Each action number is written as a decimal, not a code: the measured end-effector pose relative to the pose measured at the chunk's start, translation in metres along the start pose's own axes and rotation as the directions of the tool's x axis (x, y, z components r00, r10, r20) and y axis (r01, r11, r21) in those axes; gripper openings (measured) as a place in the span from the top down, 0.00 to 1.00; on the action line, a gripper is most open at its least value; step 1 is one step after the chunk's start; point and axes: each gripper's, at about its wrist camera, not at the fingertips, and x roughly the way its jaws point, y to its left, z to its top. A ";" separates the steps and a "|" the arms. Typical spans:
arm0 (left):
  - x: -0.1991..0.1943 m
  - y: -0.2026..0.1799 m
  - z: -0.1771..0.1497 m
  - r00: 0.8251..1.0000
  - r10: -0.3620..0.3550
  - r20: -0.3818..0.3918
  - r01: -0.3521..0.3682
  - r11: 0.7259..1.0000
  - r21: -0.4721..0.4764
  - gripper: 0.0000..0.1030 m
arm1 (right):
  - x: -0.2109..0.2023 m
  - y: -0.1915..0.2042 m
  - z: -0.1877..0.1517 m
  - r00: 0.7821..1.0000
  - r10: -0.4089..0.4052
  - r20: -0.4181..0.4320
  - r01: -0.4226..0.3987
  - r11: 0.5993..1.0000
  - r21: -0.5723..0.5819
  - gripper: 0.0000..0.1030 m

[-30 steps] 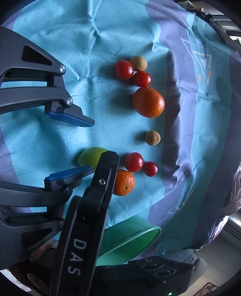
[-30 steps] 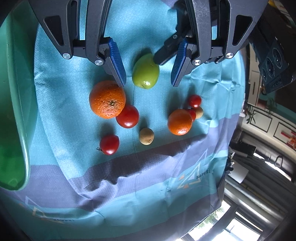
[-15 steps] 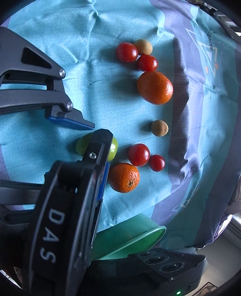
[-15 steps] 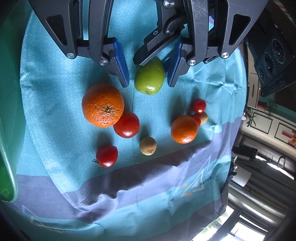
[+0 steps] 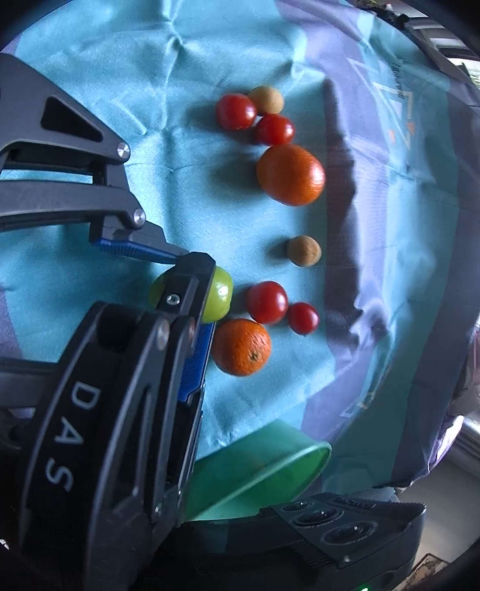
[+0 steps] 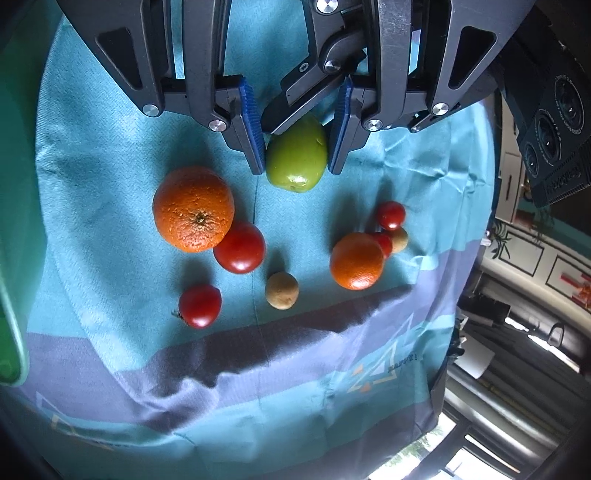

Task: Organize fruits
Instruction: 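Carry the green apple over the green bowl and open the right gripper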

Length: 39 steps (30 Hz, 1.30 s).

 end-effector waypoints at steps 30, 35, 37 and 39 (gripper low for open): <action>0.000 -0.184 0.044 0.978 -0.200 0.056 0.174 0.935 0.310 0.69 | -0.167 -0.109 -0.001 0.934 -0.150 0.325 0.105 0.983 0.151 0.64; 0.014 -0.189 0.044 0.977 -0.213 0.011 0.200 0.932 0.302 0.69 | -0.163 -0.124 -0.002 0.941 -0.172 0.292 0.121 0.975 0.185 0.64; 0.020 -0.188 0.044 0.976 -0.219 -0.007 0.212 0.933 0.292 0.69 | -0.159 -0.128 -0.002 0.945 -0.179 0.274 0.128 0.972 0.195 0.64; 0.025 -0.188 0.044 0.974 -0.225 -0.024 0.222 0.932 0.285 0.69 | -0.156 -0.131 -0.002 0.948 -0.190 0.254 0.139 0.969 0.204 0.64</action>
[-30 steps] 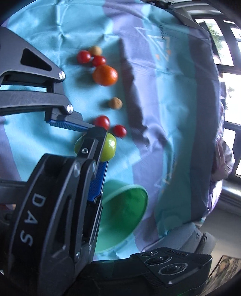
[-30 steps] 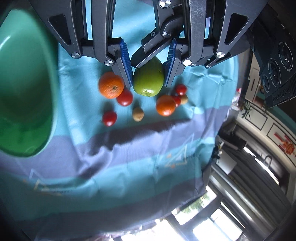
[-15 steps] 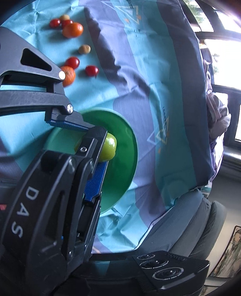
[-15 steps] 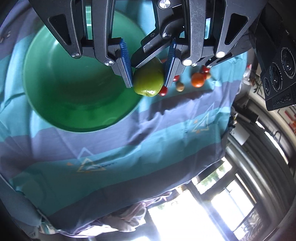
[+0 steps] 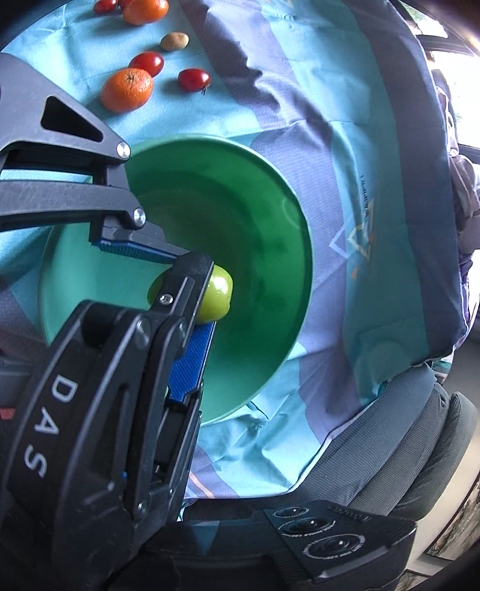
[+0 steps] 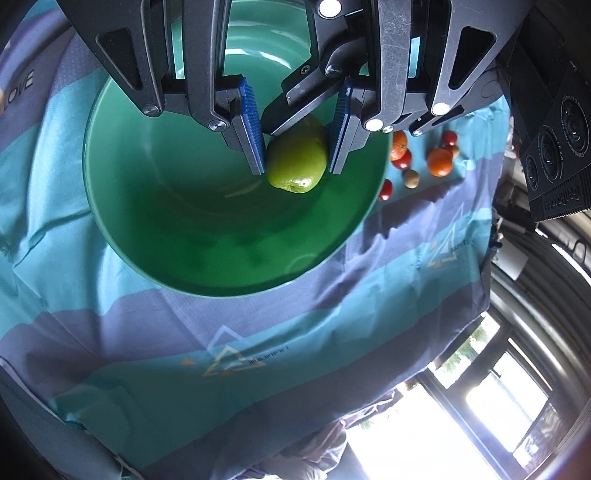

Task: Organize fruits
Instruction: 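Carry the green apple over the green bowl and open the right gripper, then move the right gripper back to the small orange and close on it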

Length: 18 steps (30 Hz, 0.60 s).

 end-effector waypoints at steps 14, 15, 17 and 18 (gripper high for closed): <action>-0.020 0.008 -0.007 0.999 0.005 0.036 -0.004 1.000 -0.031 0.57 | 0.002 -0.004 0.003 1.000 -0.022 -0.002 0.023 0.999 0.038 0.55; -0.027 0.011 -0.008 0.999 0.008 0.052 -0.006 0.999 -0.035 0.54 | -0.001 -0.003 0.003 1.000 -0.021 0.011 0.021 0.999 0.036 0.54; -0.044 0.020 -0.013 0.996 0.026 0.082 -0.023 0.999 -0.045 0.48 | -0.005 0.002 0.003 0.999 -0.023 0.035 0.022 0.999 0.030 0.51; -0.052 0.025 -0.016 0.995 0.039 0.093 -0.035 0.998 -0.053 0.47 | -0.007 0.005 0.004 0.999 -0.025 0.048 0.024 0.999 0.025 0.49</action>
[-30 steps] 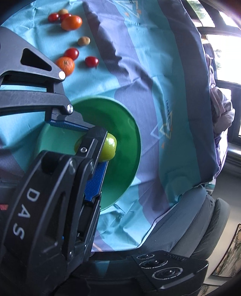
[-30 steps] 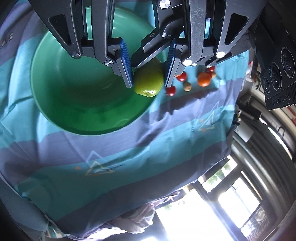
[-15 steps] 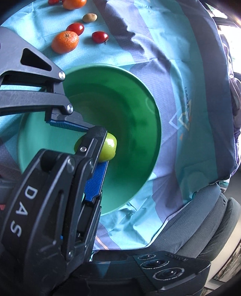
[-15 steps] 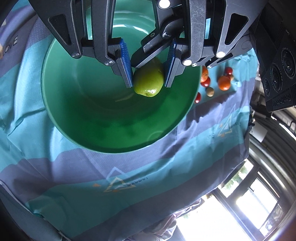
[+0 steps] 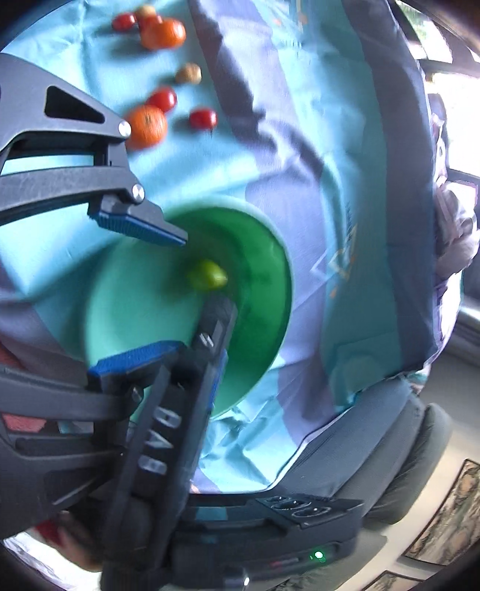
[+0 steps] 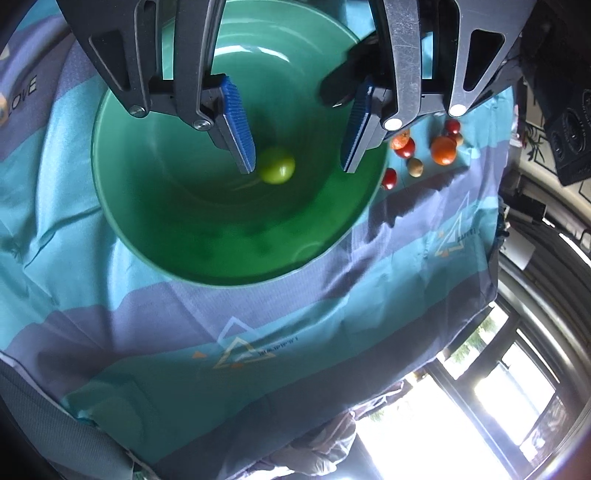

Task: Organize fruits
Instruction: 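Move the right gripper back to the small orange and close on it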

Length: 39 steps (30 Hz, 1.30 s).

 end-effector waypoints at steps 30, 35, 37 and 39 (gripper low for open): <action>-0.069 0.196 -0.070 0.947 0.320 -0.025 -0.306 0.877 -0.371 0.39 | 0.049 0.145 -0.047 0.994 0.075 -0.075 -0.094 0.948 -0.305 0.40; -0.067 0.203 -0.069 0.948 0.318 -0.024 -0.302 0.869 -0.391 0.39 | 0.064 0.160 -0.036 0.988 0.052 -0.148 -0.093 0.953 -0.288 0.40; -0.066 0.203 -0.069 0.948 0.318 -0.031 -0.306 0.874 -0.379 0.39 | 0.071 0.166 -0.029 0.982 0.032 -0.185 -0.086 0.954 -0.289 0.40; -0.067 0.205 -0.070 0.946 0.322 -0.037 -0.312 0.873 -0.375 0.39 | 0.076 0.164 -0.025 0.979 0.031 -0.202 -0.085 0.961 -0.264 0.40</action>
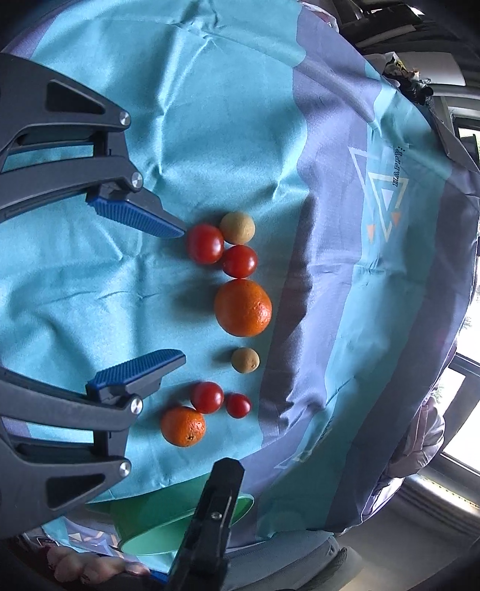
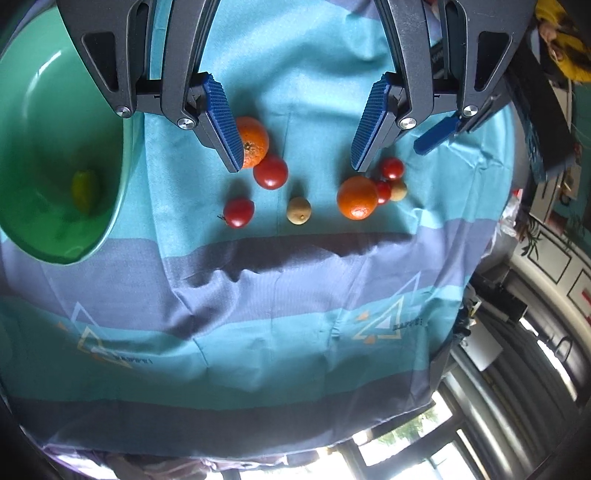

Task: Organize fruits
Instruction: 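Move the right gripper back to the small orange and close on it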

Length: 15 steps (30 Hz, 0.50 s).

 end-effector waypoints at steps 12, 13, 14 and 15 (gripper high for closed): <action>0.005 0.000 -0.002 0.999 -0.015 -0.040 0.015 1.000 0.004 0.39 | 0.023 -0.015 -0.010 0.998 -0.042 -0.053 0.042 0.999 0.004 0.55; 0.005 0.000 -0.003 0.999 -0.018 -0.044 0.018 1.000 0.002 0.39 | 0.027 -0.013 -0.011 0.997 -0.057 -0.061 0.057 0.998 -0.004 0.55; 0.005 0.000 -0.003 0.999 -0.018 -0.047 0.018 1.000 0.000 0.39 | 0.030 -0.011 -0.012 0.995 -0.079 -0.065 0.079 0.997 -0.013 0.55; 0.005 -0.001 -0.004 0.999 -0.016 -0.049 0.016 1.000 0.002 0.39 | 0.032 -0.009 -0.014 0.991 -0.115 -0.063 0.113 0.993 -0.026 0.55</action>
